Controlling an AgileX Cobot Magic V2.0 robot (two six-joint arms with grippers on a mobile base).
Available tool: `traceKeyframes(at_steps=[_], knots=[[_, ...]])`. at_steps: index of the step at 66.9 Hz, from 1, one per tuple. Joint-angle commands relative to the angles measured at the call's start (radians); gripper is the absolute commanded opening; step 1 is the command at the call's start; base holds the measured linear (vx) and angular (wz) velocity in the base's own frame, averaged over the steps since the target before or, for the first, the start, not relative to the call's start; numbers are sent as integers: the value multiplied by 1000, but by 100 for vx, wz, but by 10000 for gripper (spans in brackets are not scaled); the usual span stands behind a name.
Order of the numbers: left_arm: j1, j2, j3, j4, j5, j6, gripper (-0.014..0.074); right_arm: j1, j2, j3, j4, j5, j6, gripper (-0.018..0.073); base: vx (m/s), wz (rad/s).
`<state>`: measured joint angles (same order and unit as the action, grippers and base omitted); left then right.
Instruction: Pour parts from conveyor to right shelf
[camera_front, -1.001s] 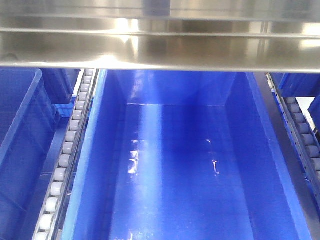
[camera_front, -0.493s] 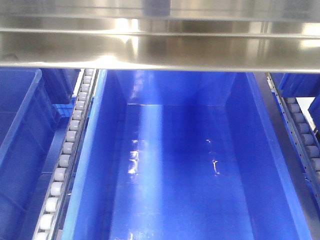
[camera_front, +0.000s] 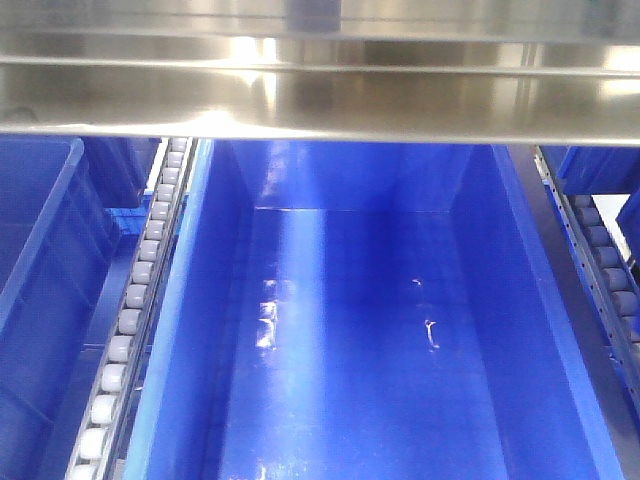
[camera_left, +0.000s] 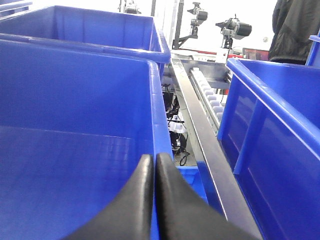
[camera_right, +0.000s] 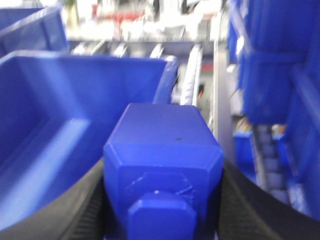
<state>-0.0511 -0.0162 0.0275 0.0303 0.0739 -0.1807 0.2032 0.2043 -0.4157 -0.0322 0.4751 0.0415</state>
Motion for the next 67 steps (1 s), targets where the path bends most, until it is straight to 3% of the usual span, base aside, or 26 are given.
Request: traceKeyframes(at_steps=[1, 23, 32, 53, 67], knots=[[-5, -8, 22, -9, -74, -4, -6, 63, 119, -77, 9, -58, -9, 6, 0, 0], [-5, -8, 22, -9, -74, -4, -6, 269, 578, -270, 7, -3, -112, 15, 0, 0], [-5, -8, 22, -9, -74, -4, -6, 338, 776, -399, -16, 81, -113, 20, 0, 0], [-5, -8, 22, -9, -74, -4, -6, 346, 1151, -678, 9, 236, -22, 29, 0, 0], [-5, -8, 22, -9, -74, -4, -6, 346, 1348, -809, 60, 282, -24, 52, 0, 0]])
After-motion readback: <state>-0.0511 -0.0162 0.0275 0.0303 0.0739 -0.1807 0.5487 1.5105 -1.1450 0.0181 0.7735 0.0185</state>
